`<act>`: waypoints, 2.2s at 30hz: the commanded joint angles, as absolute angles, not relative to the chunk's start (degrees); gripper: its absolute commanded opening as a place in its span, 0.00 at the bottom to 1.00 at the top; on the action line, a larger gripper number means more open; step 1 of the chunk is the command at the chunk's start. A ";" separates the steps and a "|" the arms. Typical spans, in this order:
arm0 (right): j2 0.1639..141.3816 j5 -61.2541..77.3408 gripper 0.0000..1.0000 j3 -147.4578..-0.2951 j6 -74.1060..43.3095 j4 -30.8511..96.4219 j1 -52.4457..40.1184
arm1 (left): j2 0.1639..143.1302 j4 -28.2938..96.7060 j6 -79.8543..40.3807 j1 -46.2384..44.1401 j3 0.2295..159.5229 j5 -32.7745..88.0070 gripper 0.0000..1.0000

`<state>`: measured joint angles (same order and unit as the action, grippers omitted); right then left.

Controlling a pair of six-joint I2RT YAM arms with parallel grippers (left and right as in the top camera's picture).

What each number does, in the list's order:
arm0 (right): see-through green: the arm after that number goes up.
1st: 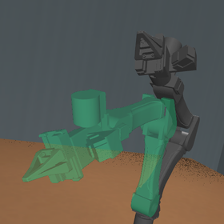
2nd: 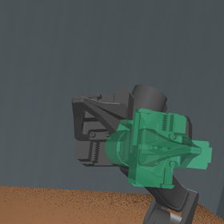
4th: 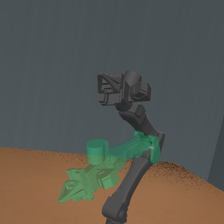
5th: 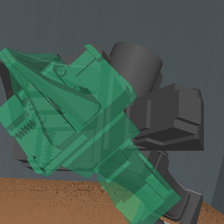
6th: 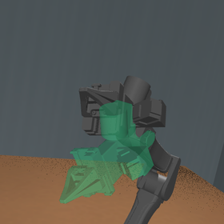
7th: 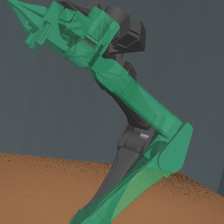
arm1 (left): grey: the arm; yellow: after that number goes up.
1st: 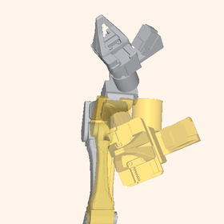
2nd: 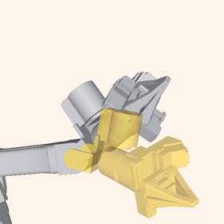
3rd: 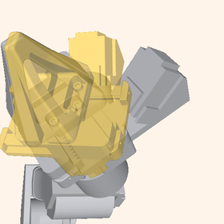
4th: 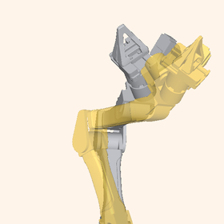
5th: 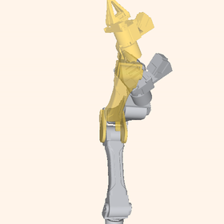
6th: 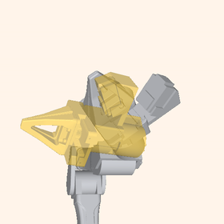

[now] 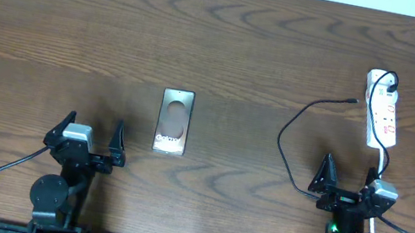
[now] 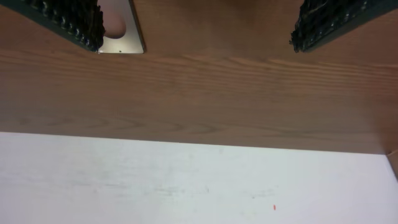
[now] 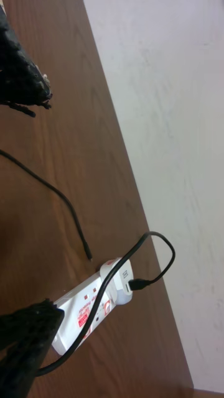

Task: Plug charger to phone and switch on socket

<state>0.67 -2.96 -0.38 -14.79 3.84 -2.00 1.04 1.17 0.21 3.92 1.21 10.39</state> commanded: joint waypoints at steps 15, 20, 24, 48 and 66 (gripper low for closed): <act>0.54 -2.85 0.99 -0.32 -14.06 4.08 -2.24 | 4.49 4.73 -14.26 4.16 7.57 19.09 0.98; 0.54 -2.83 0.99 -0.32 -14.06 4.08 -2.24 | 11.38 8.10 -15.35 4.16 15.38 23.53 0.98; 0.54 -2.83 0.99 -0.32 -14.09 4.08 -2.24 | 18.13 14.44 -15.35 4.14 23.73 28.49 0.98; 0.54 -2.85 0.99 -0.32 -14.06 4.08 -2.24 | 52.47 31.99 -15.33 -15.14 46.74 6.57 0.98; 0.54 -2.83 0.99 -0.32 -14.06 4.08 -2.24 | 79.61 25.15 -17.78 -16.14 46.74 9.58 0.98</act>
